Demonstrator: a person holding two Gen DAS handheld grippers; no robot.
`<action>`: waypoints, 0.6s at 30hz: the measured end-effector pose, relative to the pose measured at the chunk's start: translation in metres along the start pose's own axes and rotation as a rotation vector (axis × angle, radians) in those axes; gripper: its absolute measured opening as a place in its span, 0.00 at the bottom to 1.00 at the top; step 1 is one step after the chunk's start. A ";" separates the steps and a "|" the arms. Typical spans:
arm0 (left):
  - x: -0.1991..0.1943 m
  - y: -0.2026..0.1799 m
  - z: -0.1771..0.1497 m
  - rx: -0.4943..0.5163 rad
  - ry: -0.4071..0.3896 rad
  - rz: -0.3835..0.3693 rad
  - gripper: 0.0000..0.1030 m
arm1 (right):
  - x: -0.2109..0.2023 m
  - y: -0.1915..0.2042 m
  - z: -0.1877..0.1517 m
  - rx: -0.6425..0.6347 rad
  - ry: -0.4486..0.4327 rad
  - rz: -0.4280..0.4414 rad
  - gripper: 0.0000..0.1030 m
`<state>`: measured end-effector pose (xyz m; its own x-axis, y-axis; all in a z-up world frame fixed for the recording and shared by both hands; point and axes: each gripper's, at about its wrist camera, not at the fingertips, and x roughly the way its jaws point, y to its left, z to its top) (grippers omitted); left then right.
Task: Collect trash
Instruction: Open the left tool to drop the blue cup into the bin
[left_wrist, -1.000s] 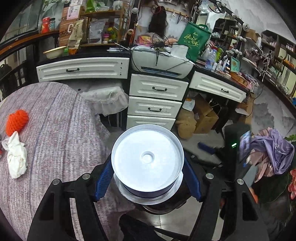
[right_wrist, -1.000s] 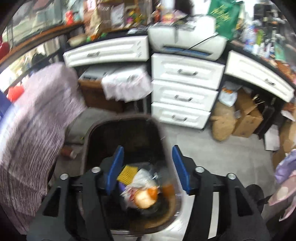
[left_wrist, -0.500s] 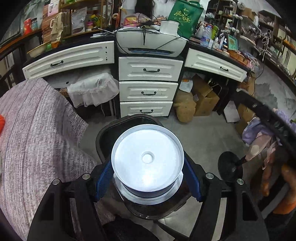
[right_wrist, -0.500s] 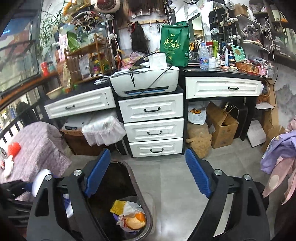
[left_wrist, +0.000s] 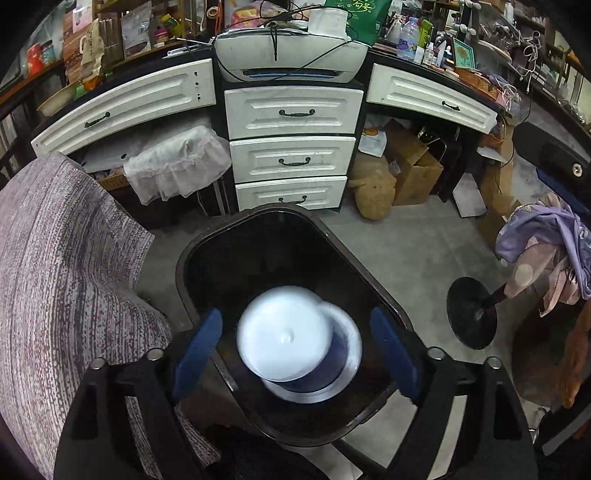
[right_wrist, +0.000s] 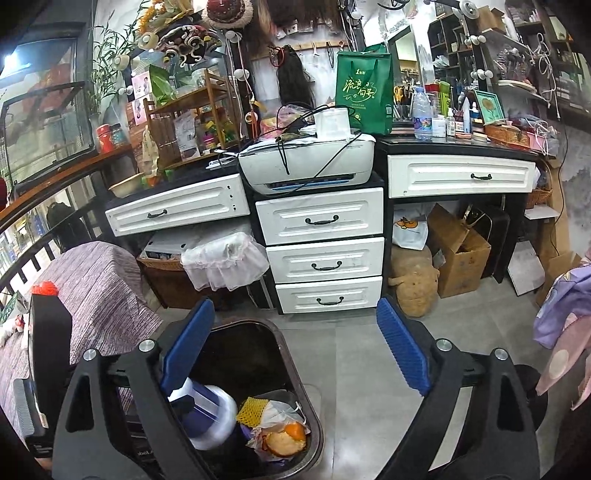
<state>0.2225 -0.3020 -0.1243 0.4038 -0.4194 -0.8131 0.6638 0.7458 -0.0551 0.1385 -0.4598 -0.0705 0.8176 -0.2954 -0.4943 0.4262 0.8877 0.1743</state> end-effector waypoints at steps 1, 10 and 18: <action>0.000 0.001 0.000 0.000 -0.003 0.002 0.84 | -0.001 0.002 0.000 -0.002 -0.003 0.007 0.86; -0.007 0.002 0.002 -0.017 -0.019 -0.025 0.86 | -0.004 0.007 0.002 -0.013 -0.027 0.030 0.87; -0.049 0.007 0.008 -0.061 -0.109 -0.032 0.88 | -0.015 0.010 0.007 -0.011 -0.093 0.028 0.91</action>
<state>0.2121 -0.2805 -0.0805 0.4511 -0.4953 -0.7424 0.6395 0.7596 -0.1182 0.1330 -0.4491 -0.0554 0.8619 -0.3014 -0.4077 0.3984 0.9000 0.1770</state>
